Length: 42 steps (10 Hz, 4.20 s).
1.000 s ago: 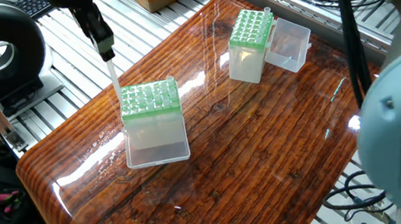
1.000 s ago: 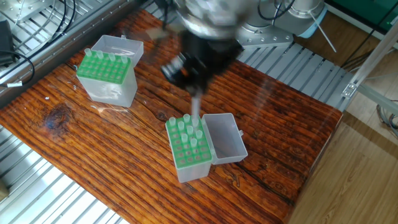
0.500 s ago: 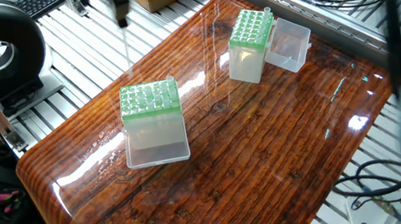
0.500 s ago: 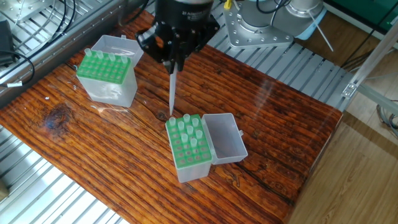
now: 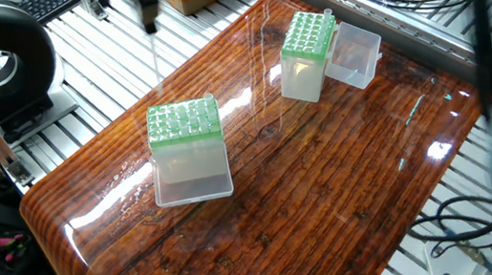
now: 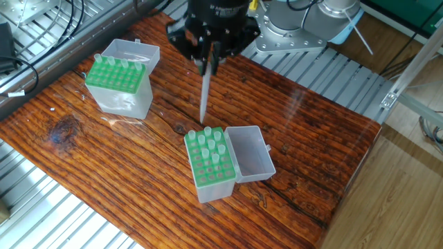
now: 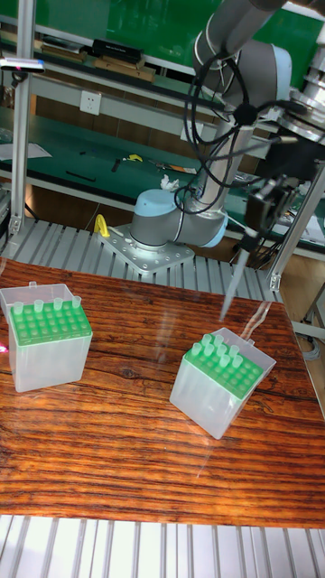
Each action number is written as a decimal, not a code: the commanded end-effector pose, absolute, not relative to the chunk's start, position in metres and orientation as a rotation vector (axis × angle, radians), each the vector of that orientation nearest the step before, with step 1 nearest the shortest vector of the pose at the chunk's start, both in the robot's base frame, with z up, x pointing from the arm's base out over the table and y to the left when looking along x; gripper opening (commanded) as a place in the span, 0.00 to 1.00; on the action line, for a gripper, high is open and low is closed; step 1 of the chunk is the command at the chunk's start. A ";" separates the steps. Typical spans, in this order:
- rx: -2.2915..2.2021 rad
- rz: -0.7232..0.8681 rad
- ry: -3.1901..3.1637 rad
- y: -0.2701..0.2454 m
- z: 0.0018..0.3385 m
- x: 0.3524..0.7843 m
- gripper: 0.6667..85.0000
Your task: Transfer all large pipette tips from one holder to another
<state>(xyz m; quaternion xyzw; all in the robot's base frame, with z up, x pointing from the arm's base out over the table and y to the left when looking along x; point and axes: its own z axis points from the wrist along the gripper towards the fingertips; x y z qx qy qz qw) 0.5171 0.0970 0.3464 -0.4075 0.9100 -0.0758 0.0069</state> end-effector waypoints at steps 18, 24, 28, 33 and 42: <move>-1.117 -0.241 2.902 -0.040 0.338 0.508 0.18; -1.444 -0.263 2.733 -0.148 0.324 0.526 0.19; -1.482 -0.316 2.680 -0.160 0.325 0.535 0.19; -1.157 -0.074 2.827 -0.124 0.320 0.521 0.23; -1.375 -0.121 2.769 -0.201 0.298 0.540 0.21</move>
